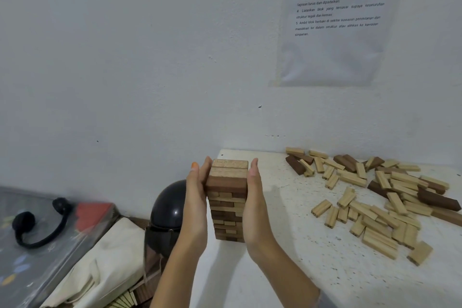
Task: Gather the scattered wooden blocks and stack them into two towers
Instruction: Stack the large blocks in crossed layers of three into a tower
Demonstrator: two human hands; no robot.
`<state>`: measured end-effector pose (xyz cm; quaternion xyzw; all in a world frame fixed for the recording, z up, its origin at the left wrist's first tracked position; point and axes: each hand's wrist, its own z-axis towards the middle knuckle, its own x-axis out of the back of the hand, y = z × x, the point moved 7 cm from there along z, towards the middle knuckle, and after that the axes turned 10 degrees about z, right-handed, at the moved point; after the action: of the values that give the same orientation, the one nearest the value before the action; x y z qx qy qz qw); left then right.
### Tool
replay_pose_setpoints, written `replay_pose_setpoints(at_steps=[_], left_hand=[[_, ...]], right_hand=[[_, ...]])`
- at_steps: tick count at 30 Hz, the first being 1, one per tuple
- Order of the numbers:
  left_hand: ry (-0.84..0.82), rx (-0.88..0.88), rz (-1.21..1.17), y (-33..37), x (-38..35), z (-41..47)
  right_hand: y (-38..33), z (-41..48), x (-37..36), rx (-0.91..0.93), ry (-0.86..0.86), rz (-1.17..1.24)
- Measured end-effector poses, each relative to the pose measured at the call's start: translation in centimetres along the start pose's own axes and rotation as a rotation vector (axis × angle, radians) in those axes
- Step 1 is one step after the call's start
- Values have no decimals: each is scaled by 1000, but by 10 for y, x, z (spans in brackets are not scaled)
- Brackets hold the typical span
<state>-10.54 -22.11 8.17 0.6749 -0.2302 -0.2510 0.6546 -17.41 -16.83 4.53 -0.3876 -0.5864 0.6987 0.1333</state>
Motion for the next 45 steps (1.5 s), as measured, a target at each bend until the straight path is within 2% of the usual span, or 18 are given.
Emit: replay_pose_setpoints(at_steps=[17,25,37,42,45], left_hand=[[22,15,-13,-5,-3,-1],[88,-1,19,-6,-1,2],[66,15,53,-3,1,-2],[117,-10,29,6,11,-5],[192,-118,67,23,18,-10]], right_hand=[[4,0,-4,25,15,52],[4,0,-6,11,35,36],[0,-4,-5,-36,43,22],[-23,-14,5,-25,74,-7],[-46,-23,19,31,117,8]])
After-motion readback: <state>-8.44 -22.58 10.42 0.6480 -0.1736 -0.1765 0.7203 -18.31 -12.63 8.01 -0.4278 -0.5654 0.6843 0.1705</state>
